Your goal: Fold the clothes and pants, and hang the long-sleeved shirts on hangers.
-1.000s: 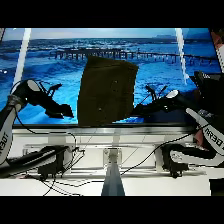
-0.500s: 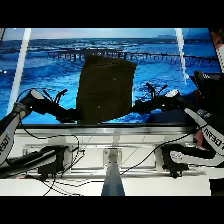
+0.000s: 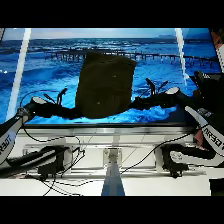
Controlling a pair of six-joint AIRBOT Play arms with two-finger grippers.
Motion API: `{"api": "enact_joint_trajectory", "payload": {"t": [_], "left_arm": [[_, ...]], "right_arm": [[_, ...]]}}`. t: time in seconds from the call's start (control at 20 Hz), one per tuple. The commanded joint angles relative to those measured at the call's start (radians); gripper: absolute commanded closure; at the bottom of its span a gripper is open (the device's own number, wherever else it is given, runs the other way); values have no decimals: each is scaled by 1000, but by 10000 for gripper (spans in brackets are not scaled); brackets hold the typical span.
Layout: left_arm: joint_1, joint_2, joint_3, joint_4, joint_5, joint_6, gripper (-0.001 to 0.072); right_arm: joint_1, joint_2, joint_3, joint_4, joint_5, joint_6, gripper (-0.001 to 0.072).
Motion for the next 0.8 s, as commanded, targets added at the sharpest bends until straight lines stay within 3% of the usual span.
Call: {"api": "enact_joint_trajectory", "payload": {"t": [0.0, 0.4, 0.65, 0.75], "left_arm": [[0, 25, 92, -177, -27, 84, 666], [10, 394, 542, -161, -27, 83, 665], [29, 712, 638, -156, 81, 83, 666], [29, 819, 638, -135, 108, 82, 666]], "right_arm": [[40, 20, 109, -21, 26, -38, 657], [104, 285, 481, -130, 32, -20, 656], [104, 544, 582, 16, 47, 119, 656], [104, 613, 582, 39, 62, 229, 656]]}}
